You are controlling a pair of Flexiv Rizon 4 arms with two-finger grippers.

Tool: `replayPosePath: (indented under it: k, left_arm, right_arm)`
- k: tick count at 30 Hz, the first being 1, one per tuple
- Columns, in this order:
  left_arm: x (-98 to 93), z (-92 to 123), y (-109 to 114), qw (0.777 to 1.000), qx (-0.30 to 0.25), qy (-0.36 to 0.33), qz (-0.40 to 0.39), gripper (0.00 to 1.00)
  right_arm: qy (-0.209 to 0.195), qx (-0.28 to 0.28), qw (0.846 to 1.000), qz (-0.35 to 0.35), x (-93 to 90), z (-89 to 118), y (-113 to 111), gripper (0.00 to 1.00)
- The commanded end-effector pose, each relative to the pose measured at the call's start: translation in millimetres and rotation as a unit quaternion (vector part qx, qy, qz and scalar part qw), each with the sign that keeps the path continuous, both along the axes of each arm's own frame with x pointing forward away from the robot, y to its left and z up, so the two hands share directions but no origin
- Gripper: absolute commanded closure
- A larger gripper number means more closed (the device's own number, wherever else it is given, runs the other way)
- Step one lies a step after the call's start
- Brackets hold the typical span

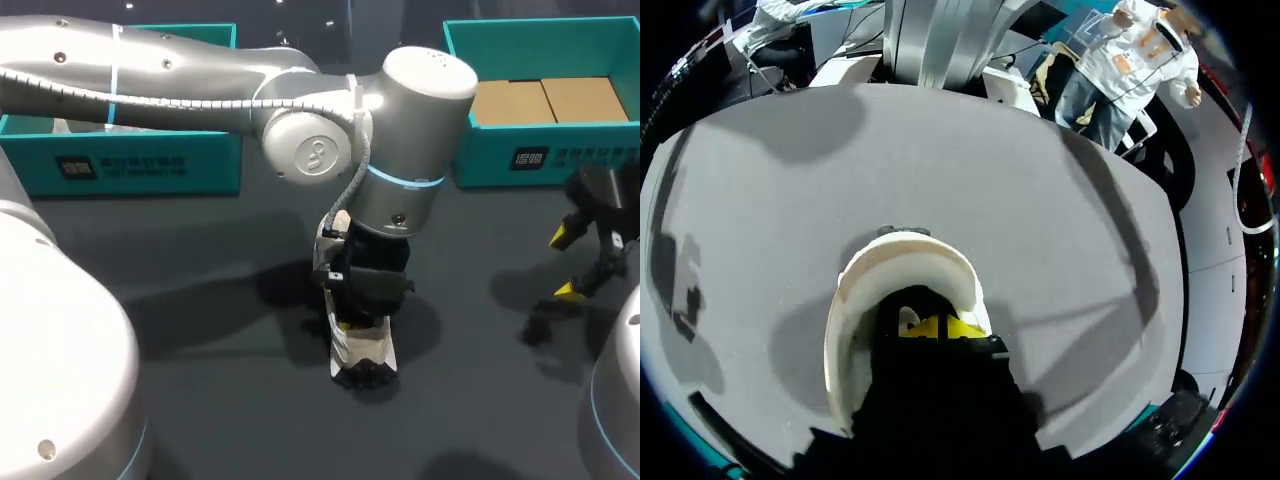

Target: Take the shoe out of the shoebox, open the shoe tongue, remove and reinsert the insole, then place the shoe into the shoebox

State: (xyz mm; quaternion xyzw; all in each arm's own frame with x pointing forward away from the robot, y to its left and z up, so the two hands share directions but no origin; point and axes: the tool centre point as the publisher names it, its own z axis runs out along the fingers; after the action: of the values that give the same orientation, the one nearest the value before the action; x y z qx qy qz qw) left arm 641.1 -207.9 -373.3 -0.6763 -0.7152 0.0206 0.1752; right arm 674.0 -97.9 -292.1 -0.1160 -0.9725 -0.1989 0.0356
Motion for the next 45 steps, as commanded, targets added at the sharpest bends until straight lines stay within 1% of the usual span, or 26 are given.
replayPosePath:
  k: [1, 5, 8, 10, 15, 18, 21, 23, 27, 29, 32, 35, 39, 42, 45]
  left_arm:
    - [-0.4, -20, -6, 1.000, 0.004, 0.005, 0.001, 1.00]
    - [-2.4, -29, -10, 1.000, -0.002, -0.007, 0.006, 1.00]
    - [-0.2, -37, -11, 0.999, -0.025, -0.020, 0.022, 1.00]
    - [2.6, -38, -12, 0.998, -0.040, -0.026, 0.035, 1.00]
    - [0.9, -12, -14, 0.997, -0.059, -0.043, 0.025, 1.00]
    - [0.8, 0, -12, 0.997, -0.050, -0.057, 0.015, 1.00]
    - [1.1, 4, -10, 0.997, -0.035, -0.070, 0.016, 1.00]
    - [3.4, 0, -8, 0.997, -0.017, -0.077, 0.019, 1.00]
    - [8.7, -13, -5, 0.996, 0.008, -0.080, 0.027, 1.00]
    - [10.7, -22, -5, 0.996, 0.014, -0.077, 0.029, 1.00]
    - [13.2, -41, -6, 0.997, 0.022, -0.070, 0.031, 1.00]
    - [13.6, -50, -8, 0.997, 0.019, -0.065, 0.037, 1.00]
    - [14.9, -52, -9, 0.997, -0.007, -0.063, 0.054, 1.00]
    - [17.1, -47, -11, 0.995, -0.032, -0.068, 0.069, 1.00]
    - [17.6, -37, -13, 0.992, -0.053, -0.080, 0.081, 1.00]
  right_arm:
    - [-0.001, -0.001, 1.000, -0.001, -1.4, 0, 0, 0.00]
    - [-0.001, -0.001, 1.000, -0.001, -1.4, 0, 0, 0.00]
    - [-0.001, -0.001, 1.000, -0.001, -1.4, 0, 0, 0.00]
    - [-0.001, -0.001, 1.000, -0.001, -1.4, 0, 0, 0.00]
    - [-0.001, -0.001, 1.000, -0.001, -1.4, 0, 0, 0.00]
    - [-0.001, -0.001, 1.000, -0.001, -1.4, 0, 0, 0.00]
    - [-0.001, -0.001, 1.000, -0.001, -1.4, 0, 0, 0.00]
    - [-0.001, -0.001, 1.000, -0.001, -1.4, 0, 0, 0.00]
    - [-0.001, -0.001, 1.000, -0.001, -1.4, 0, 0, 0.00]
    - [-0.001, -0.001, 1.000, -0.001, -1.4, 0, 0, 0.00]
    - [-0.001, -0.001, 1.000, -0.001, -1.4, 0, 0, 0.00]
    - [-0.001, -0.001, 1.000, -0.001, -1.4, 0, 0, 0.00]
    - [-0.001, -0.001, 1.000, -0.001, -1.4, 0, 0, 0.00]
    - [-0.001, -0.001, 1.000, -0.001, -1.4, 0, 0, 0.00]
    - [-0.001, -0.001, 1.000, -0.001, -1.4, 0, 0, 0.00]
